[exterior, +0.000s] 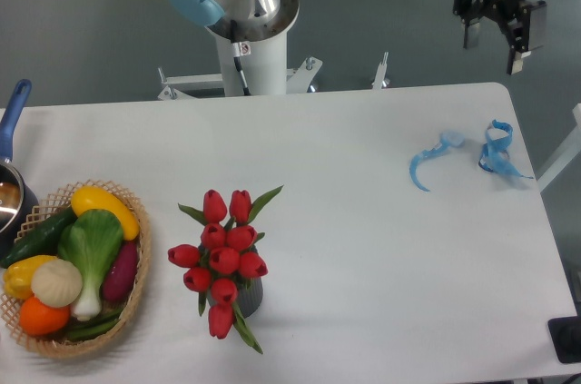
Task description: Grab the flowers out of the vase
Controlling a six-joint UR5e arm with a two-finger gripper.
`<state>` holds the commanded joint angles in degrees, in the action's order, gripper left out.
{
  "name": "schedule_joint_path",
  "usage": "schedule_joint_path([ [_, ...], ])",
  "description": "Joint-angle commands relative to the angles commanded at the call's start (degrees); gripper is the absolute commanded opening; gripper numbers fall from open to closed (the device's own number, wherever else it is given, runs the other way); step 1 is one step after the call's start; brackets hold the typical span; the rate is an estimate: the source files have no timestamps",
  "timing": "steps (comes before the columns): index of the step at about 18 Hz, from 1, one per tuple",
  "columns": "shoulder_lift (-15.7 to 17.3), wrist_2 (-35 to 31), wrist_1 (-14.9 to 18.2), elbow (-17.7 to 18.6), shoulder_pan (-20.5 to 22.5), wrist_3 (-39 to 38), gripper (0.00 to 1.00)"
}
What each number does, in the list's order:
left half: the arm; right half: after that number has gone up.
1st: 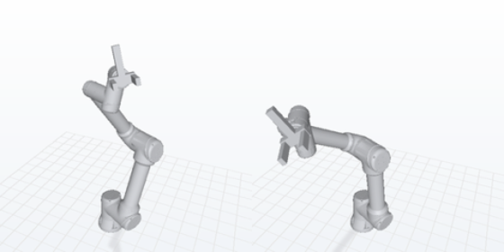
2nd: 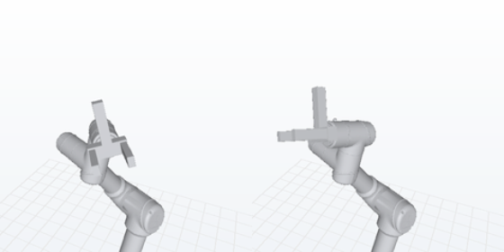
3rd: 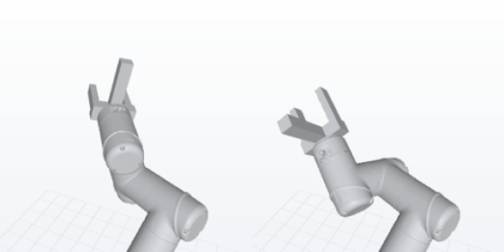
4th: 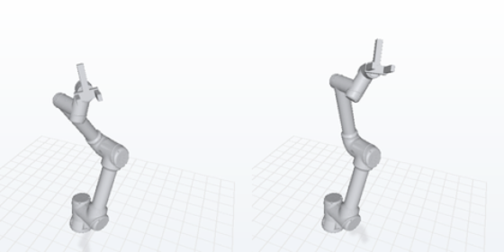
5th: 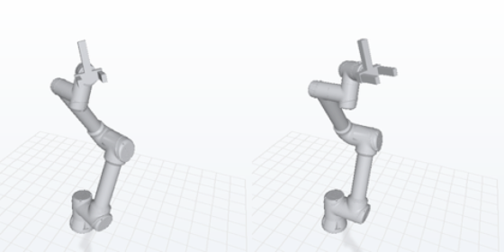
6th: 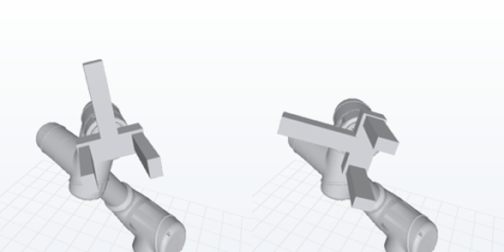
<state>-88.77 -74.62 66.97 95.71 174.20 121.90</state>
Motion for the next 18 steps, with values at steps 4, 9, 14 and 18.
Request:
schedule_joint_path([
  [4,-0.17,0.09,-0.26,0.00,-1.05,0.17,1.00],
  [9,-0.09,0.61,-0.17,1.05,-1.49,0.00,1.00],
  [14,-0.26,3.16,-0.09,1.58,-3.07,-3.32,1.00],
  [18,-0.88,3.34,-0.26,2.46,-6.94,-17.01,1.00],
])
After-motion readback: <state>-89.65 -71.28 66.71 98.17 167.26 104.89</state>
